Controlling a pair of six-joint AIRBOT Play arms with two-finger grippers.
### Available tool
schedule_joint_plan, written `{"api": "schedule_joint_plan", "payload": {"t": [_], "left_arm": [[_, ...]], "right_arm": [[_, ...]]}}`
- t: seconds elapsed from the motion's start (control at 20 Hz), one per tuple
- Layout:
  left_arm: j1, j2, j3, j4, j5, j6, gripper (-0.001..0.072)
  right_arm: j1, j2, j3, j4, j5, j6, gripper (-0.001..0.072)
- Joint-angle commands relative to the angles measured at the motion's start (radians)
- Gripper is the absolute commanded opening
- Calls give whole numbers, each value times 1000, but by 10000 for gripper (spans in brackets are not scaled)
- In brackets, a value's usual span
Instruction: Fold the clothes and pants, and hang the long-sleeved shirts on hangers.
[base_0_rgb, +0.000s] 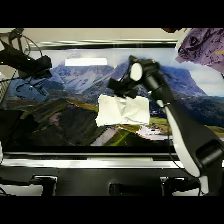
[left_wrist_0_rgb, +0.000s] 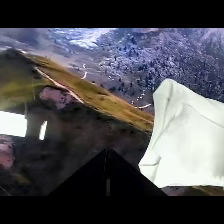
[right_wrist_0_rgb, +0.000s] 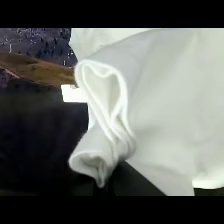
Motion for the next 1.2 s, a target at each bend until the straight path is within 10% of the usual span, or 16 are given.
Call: {"api": "schedule_joint_plan", "payload": {"t": [0.0,0.3,0.6,1.15], "left_arm": [[18,9,-16,11,-8,3,15],[18,6,-45,11,-7,22,15],[19,5,-46,11,-5,22,15],[19,5,-46,11,-5,21,15]], "right_arm": [[36,-84,1,26,-48,11,28],[36,-150,1,90,-81,-26,37],[24,-128,1,198,-50,-165,430],[-519,92,-20,258,258,-526,571]]}}
